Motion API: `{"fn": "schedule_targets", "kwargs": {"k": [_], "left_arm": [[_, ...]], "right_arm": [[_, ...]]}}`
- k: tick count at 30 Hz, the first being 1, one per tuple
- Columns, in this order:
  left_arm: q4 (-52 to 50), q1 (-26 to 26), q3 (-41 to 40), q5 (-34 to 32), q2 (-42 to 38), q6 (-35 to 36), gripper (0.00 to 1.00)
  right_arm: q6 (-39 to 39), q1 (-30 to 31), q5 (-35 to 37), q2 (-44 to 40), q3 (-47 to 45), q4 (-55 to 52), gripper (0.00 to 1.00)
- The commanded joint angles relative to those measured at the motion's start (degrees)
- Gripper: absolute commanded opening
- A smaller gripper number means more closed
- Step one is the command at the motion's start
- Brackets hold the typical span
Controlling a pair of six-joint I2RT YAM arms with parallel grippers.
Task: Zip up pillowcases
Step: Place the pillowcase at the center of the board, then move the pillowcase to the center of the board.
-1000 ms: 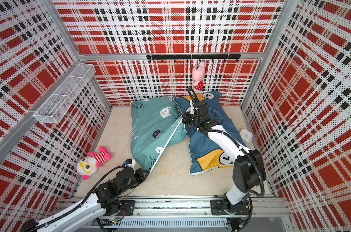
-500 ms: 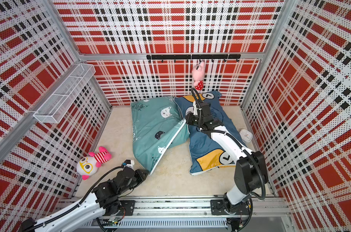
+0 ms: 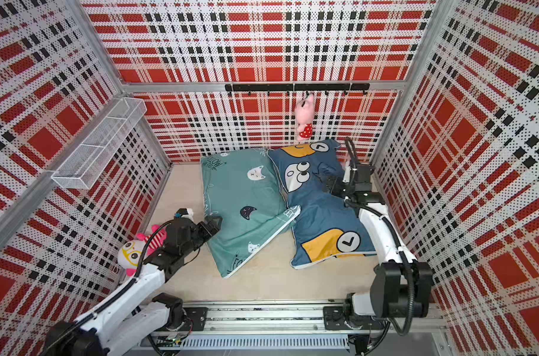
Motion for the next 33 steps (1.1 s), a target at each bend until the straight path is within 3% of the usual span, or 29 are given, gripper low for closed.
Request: {"fn": "schedule_targets", "kwargs": {"k": [1, 6, 9, 12, 18, 23, 26, 28, 31, 33], "left_arm": [[9.4, 0.4, 3.5, 0.3, 7.4, 7.0, 0.98], [11.3, -2.5, 7.5, -4.9, 17.4, 10.6, 0.98], [12.2, -2.7, 8.2, -7.1, 21.2, 12.0, 0.72], [9.0, -3.6, 10.0, -15.4, 23.5, 15.3, 0.51], [7.5, 0.7, 12.0, -20.6, 25.1, 20.3, 0.43], [7.8, 7.4, 13.5, -21.2, 24.2, 22.6, 0.43], [11.1, 8.5, 13.4, -17.8, 23.3, 24.1, 0.50], [11.0, 8.0, 14.4, -16.9, 22.8, 25.4, 0.63], [10.8, 7.1, 14.6, -18.3, 20.8, 26.7, 0.81], [12.0, 6.7, 13.1, -21.6, 18.6, 27.2, 0.94]], "right_arm": [[-5.6, -2.7, 1.1, 5.6, 2.6, -1.1, 1.00], [-7.8, -3.1, 3.2, 12.8, 4.5, -0.4, 1.00], [-5.8, -3.0, -1.6, 14.4, 2.0, 1.9, 1.00], [-2.8, -2.0, -5.1, 13.7, -2.6, 5.6, 0.97], [1.3, 4.1, -9.8, 12.4, -9.6, 10.2, 0.94], [6.9, 11.9, -18.1, 12.2, -11.9, 17.1, 0.93], [6.7, 15.1, -17.5, 10.8, -9.1, 15.3, 0.95], [5.0, 14.8, -13.3, 7.7, -7.7, 12.0, 1.00], [0.0, 13.3, 2.1, 1.6, -7.5, 5.7, 1.00], [-2.0, 10.4, 10.4, -3.9, -12.0, 7.8, 1.00]]}}
